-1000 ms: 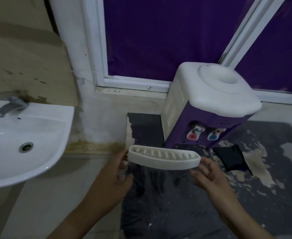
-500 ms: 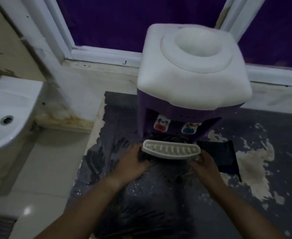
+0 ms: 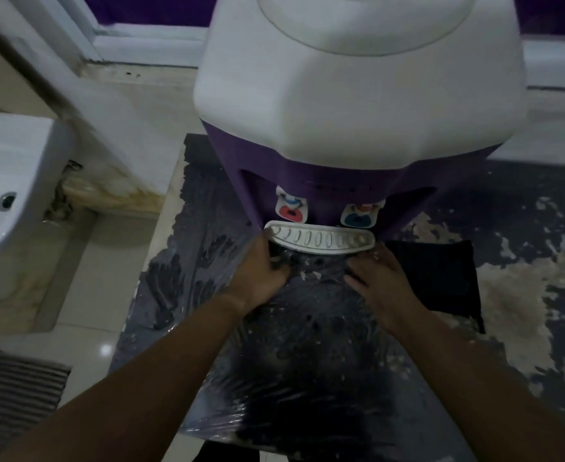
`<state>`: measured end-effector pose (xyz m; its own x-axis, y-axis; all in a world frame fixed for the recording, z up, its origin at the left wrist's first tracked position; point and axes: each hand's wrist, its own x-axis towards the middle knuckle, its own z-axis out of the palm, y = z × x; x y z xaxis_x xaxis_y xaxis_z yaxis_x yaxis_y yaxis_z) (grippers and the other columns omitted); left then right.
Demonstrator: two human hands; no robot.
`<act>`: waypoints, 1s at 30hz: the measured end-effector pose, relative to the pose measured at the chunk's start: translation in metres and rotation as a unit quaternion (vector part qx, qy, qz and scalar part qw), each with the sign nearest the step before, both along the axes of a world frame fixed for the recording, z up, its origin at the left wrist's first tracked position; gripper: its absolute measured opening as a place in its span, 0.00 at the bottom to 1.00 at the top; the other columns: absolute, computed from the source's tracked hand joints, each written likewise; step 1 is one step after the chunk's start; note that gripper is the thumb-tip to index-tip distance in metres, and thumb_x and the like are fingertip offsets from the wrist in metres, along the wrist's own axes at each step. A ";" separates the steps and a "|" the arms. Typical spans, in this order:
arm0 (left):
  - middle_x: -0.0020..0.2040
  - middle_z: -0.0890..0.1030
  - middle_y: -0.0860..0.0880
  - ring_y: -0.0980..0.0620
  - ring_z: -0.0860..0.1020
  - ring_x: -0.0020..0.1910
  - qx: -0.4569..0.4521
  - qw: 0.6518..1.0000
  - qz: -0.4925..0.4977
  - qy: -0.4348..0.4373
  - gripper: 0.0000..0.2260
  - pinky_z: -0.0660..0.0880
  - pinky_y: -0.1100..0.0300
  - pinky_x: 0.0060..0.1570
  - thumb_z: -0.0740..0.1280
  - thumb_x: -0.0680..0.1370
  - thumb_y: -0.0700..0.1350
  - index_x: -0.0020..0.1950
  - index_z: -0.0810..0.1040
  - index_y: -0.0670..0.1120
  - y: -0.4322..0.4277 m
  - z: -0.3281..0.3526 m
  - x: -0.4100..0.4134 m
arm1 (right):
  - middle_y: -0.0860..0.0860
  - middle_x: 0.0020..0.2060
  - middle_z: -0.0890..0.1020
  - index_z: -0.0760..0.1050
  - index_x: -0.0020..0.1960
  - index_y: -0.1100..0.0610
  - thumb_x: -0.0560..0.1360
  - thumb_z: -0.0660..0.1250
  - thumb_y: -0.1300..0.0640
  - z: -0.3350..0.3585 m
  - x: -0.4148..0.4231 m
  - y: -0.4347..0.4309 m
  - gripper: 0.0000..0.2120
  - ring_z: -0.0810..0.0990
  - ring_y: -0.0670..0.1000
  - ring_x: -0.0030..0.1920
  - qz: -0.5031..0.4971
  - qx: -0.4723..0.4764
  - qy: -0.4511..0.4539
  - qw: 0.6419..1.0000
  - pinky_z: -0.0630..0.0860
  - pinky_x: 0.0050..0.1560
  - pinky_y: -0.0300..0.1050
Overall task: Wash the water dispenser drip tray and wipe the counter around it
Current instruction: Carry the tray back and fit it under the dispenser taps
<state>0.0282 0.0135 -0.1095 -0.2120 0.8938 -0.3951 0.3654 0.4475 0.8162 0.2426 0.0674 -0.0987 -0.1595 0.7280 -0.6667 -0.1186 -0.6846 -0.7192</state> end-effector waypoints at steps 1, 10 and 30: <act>0.64 0.77 0.56 0.57 0.76 0.63 -0.005 1.000 -0.004 -0.007 0.26 0.74 0.52 0.64 0.69 0.73 0.46 0.69 0.66 0.57 0.000 -0.002 0.001 | 0.46 0.65 0.75 0.65 0.75 0.47 0.79 0.66 0.62 -0.002 0.000 0.000 0.27 0.77 0.50 0.63 -0.006 0.008 -0.009 1.000 0.76 0.58 0.51; 0.54 0.84 0.45 0.54 0.84 0.50 -0.056 0.921 0.254 -0.291 0.13 0.79 0.65 0.46 0.64 0.76 0.35 0.60 0.79 0.39 0.026 0.017 0.021 | 0.43 0.53 0.78 0.68 0.69 0.46 0.79 0.64 0.68 -0.007 -0.011 -0.008 0.24 0.78 0.46 0.57 -0.043 0.063 -0.020 0.997 0.75 0.64 0.53; 0.61 0.75 0.51 0.52 0.75 0.57 -0.088 0.995 0.036 0.009 0.26 0.74 0.46 0.62 0.66 0.69 0.51 0.67 0.64 0.56 0.009 0.014 0.013 | 0.52 0.77 0.55 0.43 0.79 0.43 0.72 0.69 0.49 -0.030 0.008 -0.017 0.46 0.64 0.58 0.74 0.266 0.240 -0.368 0.858 0.71 0.69 0.56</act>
<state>0.0412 0.0220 -0.0959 -0.2807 0.7938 -0.5395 0.3415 0.6079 0.7168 0.2502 0.0502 -0.1287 -0.2190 0.9013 -0.3738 0.7258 -0.1056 -0.6797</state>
